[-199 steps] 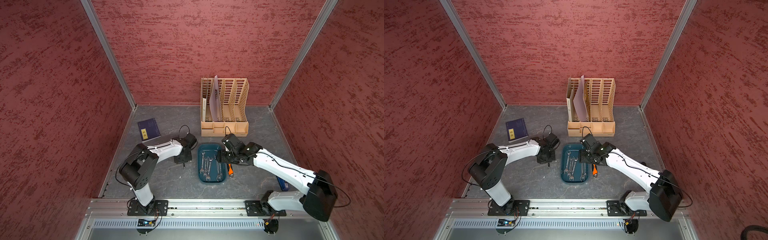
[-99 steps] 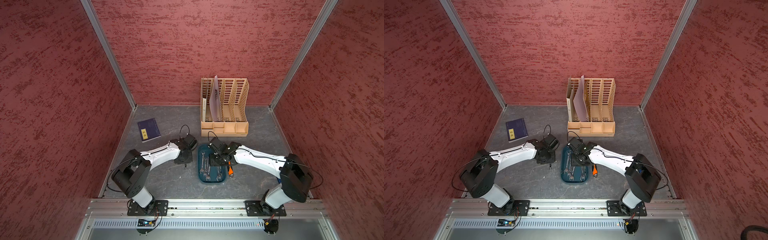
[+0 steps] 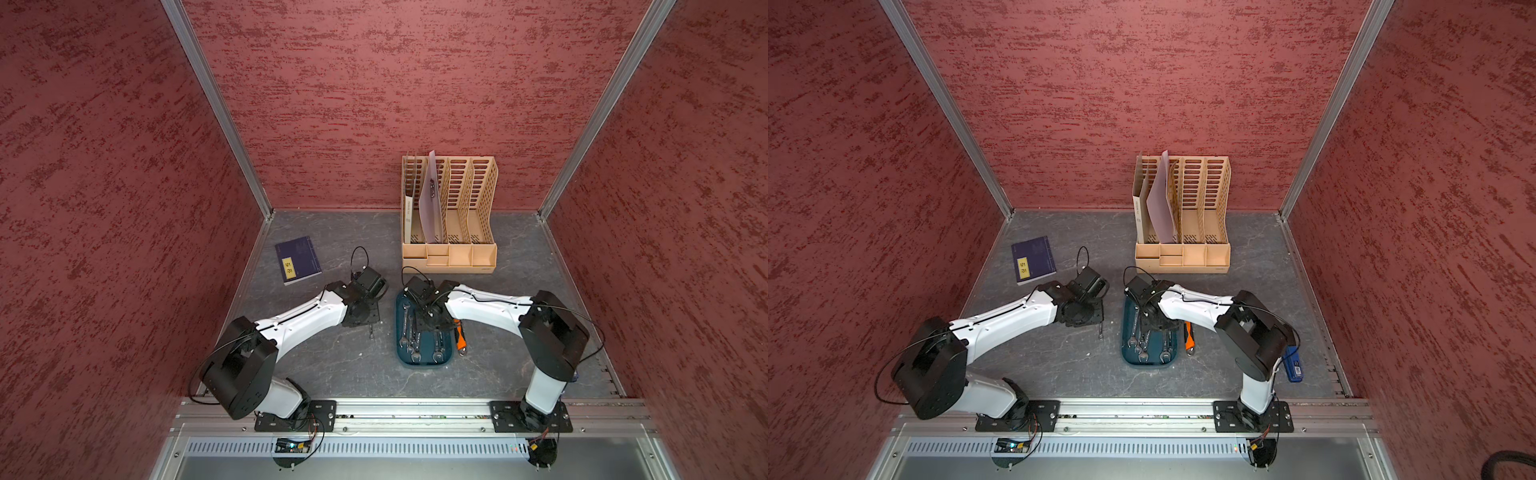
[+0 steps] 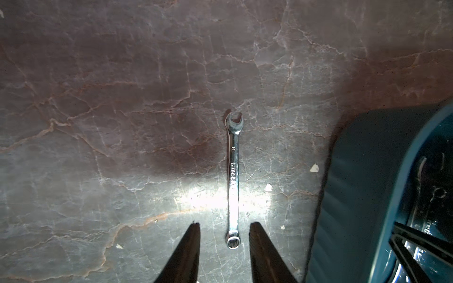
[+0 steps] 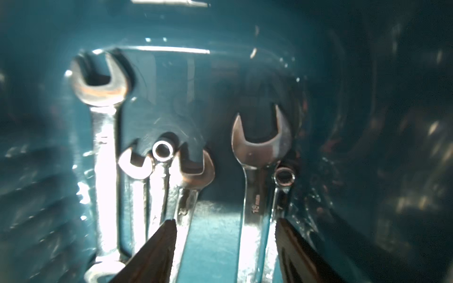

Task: Take out the wrench from the storage box
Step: Pick up the wrench from the storage box.

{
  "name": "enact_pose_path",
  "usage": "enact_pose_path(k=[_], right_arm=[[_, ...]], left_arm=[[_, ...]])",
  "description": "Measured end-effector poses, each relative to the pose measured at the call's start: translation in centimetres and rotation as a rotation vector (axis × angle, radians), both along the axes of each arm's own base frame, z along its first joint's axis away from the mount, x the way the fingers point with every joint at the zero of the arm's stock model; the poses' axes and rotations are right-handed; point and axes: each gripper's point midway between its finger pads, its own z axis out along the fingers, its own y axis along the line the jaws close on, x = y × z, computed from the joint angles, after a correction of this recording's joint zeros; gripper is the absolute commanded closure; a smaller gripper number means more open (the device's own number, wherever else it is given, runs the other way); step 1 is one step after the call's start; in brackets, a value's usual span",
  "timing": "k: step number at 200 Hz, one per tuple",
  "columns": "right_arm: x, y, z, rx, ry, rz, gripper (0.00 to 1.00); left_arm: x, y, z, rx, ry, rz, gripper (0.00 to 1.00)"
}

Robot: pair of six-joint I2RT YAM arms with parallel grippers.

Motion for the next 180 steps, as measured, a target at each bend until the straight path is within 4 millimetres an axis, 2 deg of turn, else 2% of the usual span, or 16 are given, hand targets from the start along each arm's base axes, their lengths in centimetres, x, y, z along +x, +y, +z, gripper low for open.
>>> enact_pose_path(k=[45,117,146,180], right_arm=[[-0.1,0.7,-1.1,0.016,0.029,-0.004,0.33],[-0.2,1.7,-0.9,0.056,0.038,0.017,0.45],[-0.5,1.7,-0.4,0.064,0.034,0.032,0.48],[-0.4,1.5,1.6,0.082,-0.002,0.046,0.52]], left_arm=[[-0.1,0.1,-0.4,0.0,0.001,-0.001,0.61],[-0.1,0.1,-0.5,-0.001,-0.002,0.0,0.61],[0.0,0.0,-0.4,-0.003,-0.003,0.0,0.61],[0.0,0.0,-0.5,-0.003,-0.001,-0.001,0.61]])
